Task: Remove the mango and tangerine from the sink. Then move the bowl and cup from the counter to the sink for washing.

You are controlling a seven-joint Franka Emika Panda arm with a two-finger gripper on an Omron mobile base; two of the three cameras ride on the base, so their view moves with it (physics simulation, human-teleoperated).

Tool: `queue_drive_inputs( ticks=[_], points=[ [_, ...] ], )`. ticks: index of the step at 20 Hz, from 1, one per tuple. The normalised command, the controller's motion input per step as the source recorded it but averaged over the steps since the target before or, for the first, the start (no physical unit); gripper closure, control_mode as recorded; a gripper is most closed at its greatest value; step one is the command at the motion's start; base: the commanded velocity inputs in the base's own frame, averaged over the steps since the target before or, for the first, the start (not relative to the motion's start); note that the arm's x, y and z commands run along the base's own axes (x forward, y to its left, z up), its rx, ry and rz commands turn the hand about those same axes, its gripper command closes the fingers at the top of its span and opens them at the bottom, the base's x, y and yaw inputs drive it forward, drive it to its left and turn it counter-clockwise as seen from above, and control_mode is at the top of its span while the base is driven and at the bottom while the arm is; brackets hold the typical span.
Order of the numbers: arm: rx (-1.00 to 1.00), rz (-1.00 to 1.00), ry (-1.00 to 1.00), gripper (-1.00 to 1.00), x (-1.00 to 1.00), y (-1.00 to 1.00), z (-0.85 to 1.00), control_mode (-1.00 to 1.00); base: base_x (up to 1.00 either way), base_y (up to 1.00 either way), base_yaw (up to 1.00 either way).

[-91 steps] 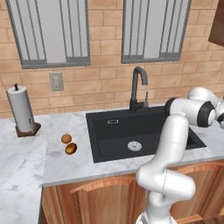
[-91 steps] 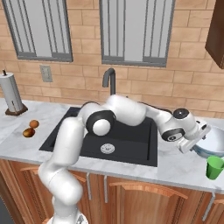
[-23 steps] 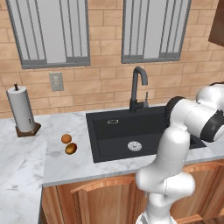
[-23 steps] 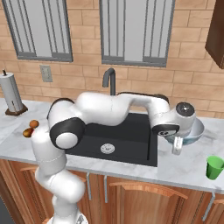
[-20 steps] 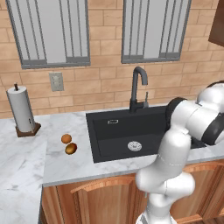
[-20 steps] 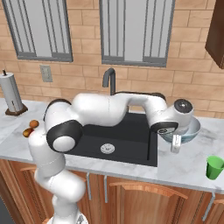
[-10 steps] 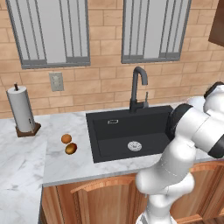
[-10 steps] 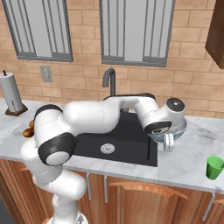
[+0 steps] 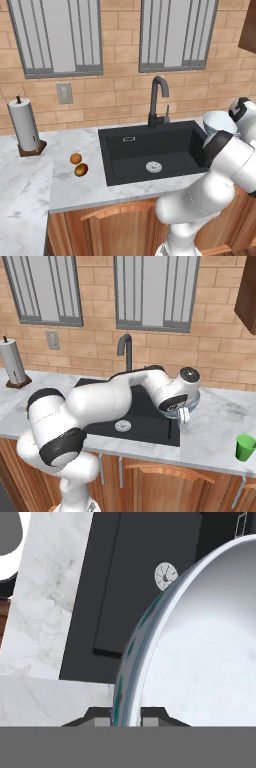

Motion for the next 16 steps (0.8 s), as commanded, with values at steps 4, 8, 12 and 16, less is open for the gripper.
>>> queue_drive_inputs(
  ticks=[4,8,12,16],
  points=[
    [0.00,0.09,0.00,1.00,0.05,0.33,0.00,-1.00,0.00,0.00,0.00],
    [0.00,0.09,0.00,1.00,0.07,0.31,-0.01,-1.00,0.00,0.00,0.00],
    [0.00,0.09,0.02,1.00,0.10,0.29,-0.04,-1.00,0.00,0.00,0.00],
    [0.00,0.09,0.06,1.00,0.14,0.29,-0.08,-1.00,0.00,0.00,0.00]
  ],
)
